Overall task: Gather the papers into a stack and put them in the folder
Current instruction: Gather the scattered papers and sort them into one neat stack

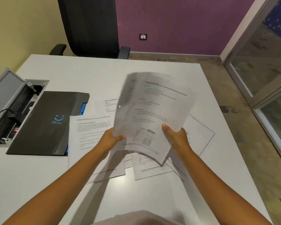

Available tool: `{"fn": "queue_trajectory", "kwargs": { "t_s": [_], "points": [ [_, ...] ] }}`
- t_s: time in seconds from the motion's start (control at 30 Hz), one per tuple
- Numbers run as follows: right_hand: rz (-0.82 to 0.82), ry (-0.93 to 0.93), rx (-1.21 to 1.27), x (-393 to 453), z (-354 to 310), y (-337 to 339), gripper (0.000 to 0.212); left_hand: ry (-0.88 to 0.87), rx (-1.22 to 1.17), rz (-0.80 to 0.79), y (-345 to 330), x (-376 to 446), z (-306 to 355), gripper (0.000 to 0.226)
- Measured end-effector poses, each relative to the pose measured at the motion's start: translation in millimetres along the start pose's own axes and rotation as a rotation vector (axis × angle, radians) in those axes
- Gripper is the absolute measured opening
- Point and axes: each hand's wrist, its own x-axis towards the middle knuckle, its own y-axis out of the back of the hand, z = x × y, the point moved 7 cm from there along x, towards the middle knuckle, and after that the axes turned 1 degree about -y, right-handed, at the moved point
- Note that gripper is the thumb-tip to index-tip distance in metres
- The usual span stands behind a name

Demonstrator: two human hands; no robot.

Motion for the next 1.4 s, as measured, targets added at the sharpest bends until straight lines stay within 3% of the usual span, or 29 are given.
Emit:
{"fn": "queue_trajectory", "kwargs": {
  "t_s": [0.1, 0.2, 0.3, 0.43, 0.6, 0.87, 0.97, 1.13, 1.23, 1.4],
  "points": [
    [-0.021, 0.109, 0.017, -5.6, -28.8, -5.2, 0.019, -0.056, -0.024, 0.047, 3.3, 0.7, 14.1, 0.033],
    [-0.096, 0.178, -0.119, -9.8, -31.8, -12.3, 0.02, -0.074, -0.03, 0.092, 9.3, 0.7, 13.7, 0.034],
    [-0.187, 0.149, -0.281, -10.6, -8.9, -16.2, 0.033, -0.04, -0.013, 0.078, 5.2, 0.3, -0.3, 0.037],
    [-0.165, 0.077, -0.505, -9.9, 32.4, -10.6, 0.033, 0.013, 0.095, 0.135, -0.3, -1.2, -23.4, 0.039],
    [-0.114, 0.072, -0.505, -12.9, 40.8, -24.5, 0.033, -0.001, 0.087, 0.272, 25.0, -6.2, -33.7, 0.032],
    [-0.45, -0.063, -0.713, -32.0, 68.9, -113.0, 0.041, 0.165, 0.173, 0.611, 114.4, -39.4, -73.0, 0.027],
    [-0.526, -0.088, -0.811, -44.0, 85.6, -129.8, 0.042, 0.224, 0.241, 0.685, 133.0, -53.6, -81.9, 0.03],
    [-0.426, -0.112, -0.862, -47.7, 103.8, -125.4, 0.052, 0.324, 0.309, 0.767, 144.3, -74.0, -102.5, 0.058],
    [-0.444, -0.129, -0.811, -50.0, 105.4, -121.3, 0.051, 0.404, 0.219, 0.739, 145.5, -76.7, -112.3, 0.059],
    [-0.437, -0.216, -0.693, -52.1, 107.7, -114.6, 0.049, 0.521, -0.028, 0.347, 125.3, -68.7, -121.5, 0.046]
  ]
}}
